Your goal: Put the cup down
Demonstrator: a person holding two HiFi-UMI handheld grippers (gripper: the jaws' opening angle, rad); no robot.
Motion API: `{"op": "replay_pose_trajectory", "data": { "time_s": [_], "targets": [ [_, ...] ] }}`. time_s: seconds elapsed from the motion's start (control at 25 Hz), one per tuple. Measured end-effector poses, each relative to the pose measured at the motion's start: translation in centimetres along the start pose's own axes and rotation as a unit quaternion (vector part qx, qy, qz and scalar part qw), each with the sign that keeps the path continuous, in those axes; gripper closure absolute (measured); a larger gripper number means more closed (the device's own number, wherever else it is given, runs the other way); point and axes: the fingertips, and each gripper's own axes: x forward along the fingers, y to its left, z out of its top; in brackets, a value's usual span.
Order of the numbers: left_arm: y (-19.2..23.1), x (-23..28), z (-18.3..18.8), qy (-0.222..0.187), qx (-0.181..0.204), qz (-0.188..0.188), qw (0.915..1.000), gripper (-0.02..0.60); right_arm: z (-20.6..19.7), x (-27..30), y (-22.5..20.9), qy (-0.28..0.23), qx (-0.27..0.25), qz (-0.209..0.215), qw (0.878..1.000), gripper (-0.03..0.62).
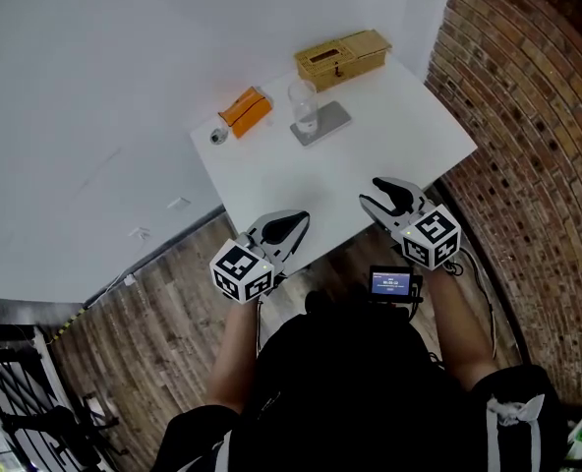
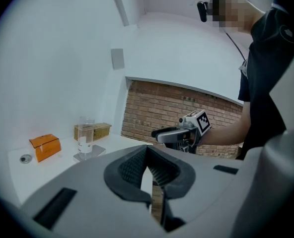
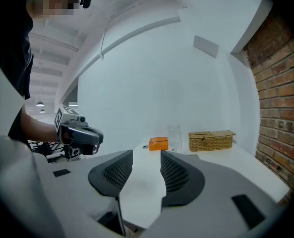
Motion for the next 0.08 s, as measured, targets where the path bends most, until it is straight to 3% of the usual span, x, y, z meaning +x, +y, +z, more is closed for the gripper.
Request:
{"op": "replay_pose_trajectory", "data": {
  "time_s": [0.08],
  "targets": [
    [0.18, -0.10, -0.12, 0.002, 0.000, 0.003, 1.0000, 0.574, -0.05, 0.08, -0.01, 0.000, 0.000, -0.001, 1.000, 0.412]
  ]
}}
